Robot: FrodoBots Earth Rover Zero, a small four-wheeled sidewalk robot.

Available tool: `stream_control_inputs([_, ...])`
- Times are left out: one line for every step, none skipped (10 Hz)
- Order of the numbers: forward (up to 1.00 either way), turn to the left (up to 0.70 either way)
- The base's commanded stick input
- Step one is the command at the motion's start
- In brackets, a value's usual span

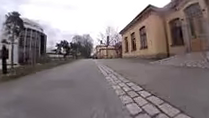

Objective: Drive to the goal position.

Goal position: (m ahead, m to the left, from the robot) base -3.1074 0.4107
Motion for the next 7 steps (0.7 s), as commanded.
stream_control_inputs([1.00,0.00])
stream_control_inputs([1.00,0.00])
stream_control_inputs([1.00,0.00])
stream_control_inputs([1.00,0.18])
stream_control_inputs([1.00,0.40])
stream_control_inputs([1.00,0.40])
stream_control_inputs([1.00,0.40])
